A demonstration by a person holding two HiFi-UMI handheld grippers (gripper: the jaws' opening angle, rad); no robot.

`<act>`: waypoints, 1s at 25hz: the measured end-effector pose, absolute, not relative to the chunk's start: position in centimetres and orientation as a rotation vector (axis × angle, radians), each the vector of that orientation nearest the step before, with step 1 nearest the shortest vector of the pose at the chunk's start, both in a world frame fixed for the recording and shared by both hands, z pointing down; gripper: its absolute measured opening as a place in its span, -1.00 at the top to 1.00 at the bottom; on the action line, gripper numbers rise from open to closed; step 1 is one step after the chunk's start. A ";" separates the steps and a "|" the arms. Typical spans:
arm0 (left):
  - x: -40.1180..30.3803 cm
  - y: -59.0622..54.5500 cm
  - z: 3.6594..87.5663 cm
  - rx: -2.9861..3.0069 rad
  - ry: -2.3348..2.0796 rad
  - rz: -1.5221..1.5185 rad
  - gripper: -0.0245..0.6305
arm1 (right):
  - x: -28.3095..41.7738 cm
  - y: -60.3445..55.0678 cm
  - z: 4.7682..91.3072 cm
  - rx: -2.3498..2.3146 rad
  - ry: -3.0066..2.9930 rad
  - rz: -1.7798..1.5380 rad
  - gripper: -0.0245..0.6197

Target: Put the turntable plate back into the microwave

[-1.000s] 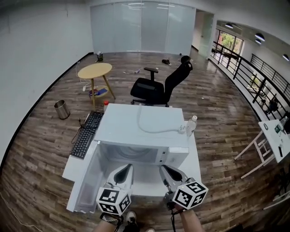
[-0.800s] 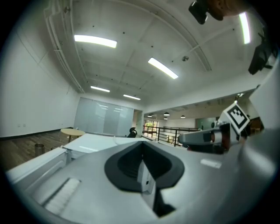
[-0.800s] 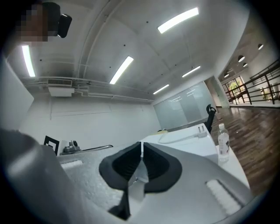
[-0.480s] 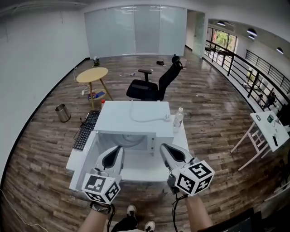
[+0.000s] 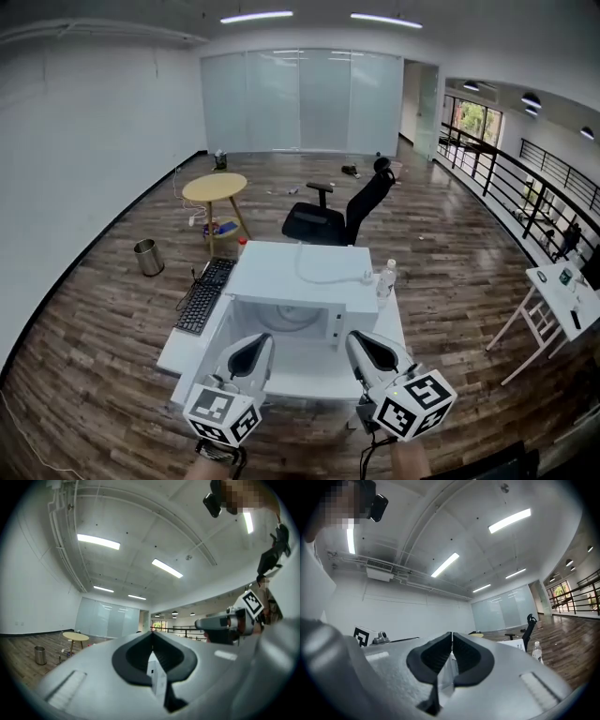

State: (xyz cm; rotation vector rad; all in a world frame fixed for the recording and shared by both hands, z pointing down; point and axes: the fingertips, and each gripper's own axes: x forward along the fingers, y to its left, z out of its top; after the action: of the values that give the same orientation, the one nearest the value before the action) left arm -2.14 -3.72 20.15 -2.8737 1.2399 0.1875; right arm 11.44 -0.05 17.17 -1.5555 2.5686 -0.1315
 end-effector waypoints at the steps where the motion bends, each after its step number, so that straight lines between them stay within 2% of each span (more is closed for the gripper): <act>1: -2.4 -3.6 19.9 -2.870 1.234 0.194 0.91 | 11.1 0.0 17.1 -1.562 2.564 -0.123 0.89; 25: -3.8 -5.0 17.7 -2.916 1.000 0.158 0.91 | 9.2 -0.2 15.2 -1.705 2.474 -0.084 0.89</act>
State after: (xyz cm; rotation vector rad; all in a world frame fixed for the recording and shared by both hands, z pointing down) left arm -3.80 -5.05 17.67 -2.9155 0.9998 0.1582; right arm 9.19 -0.20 15.25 -1.7050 2.4737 -0.0843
